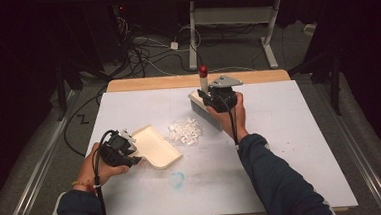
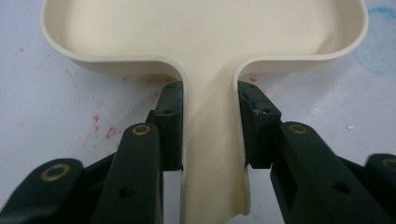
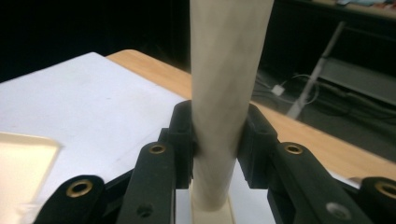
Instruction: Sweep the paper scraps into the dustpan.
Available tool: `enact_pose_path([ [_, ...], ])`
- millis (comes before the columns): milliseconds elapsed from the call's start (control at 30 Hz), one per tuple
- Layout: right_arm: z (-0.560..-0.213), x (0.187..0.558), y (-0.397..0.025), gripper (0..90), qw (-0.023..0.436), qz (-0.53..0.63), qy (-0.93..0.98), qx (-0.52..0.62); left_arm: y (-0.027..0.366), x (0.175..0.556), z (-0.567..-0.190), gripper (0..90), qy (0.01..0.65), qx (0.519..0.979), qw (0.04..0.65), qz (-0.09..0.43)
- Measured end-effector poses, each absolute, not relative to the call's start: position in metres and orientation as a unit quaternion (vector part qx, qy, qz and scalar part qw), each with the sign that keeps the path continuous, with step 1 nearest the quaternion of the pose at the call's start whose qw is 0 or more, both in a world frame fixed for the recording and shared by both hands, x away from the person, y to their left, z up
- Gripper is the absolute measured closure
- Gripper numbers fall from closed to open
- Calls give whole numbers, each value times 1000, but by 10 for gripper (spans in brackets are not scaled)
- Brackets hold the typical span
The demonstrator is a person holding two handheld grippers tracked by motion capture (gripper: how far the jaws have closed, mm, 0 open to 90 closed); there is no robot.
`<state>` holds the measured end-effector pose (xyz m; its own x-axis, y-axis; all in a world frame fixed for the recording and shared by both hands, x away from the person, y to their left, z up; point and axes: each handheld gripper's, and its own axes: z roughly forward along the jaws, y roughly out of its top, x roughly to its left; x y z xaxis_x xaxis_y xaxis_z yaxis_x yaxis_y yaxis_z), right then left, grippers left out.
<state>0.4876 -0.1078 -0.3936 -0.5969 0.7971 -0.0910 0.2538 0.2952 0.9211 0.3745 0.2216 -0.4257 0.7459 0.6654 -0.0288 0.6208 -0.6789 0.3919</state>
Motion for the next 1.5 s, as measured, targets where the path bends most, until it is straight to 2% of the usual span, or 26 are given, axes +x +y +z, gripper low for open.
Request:
enact_pose_path([
  [267,-400,476,-90,697,245,495,763,337,220,376,-428,633,352,914,192,53],
  [600,-406,460,-72,679,230,494,776,317,218,376,-428,633,352,915,189,55],
  [667,-407,455,-69,655,209,504,773,324,216,376,-428,633,350,916,188,54],
  [1167,-407,434,-51,670,209,514,770,316,208,375,-427,632,341,921,181,59],
  [1500,-404,428,-41,684,187,533,766,306,199,374,-427,632,336,921,185,61],
])
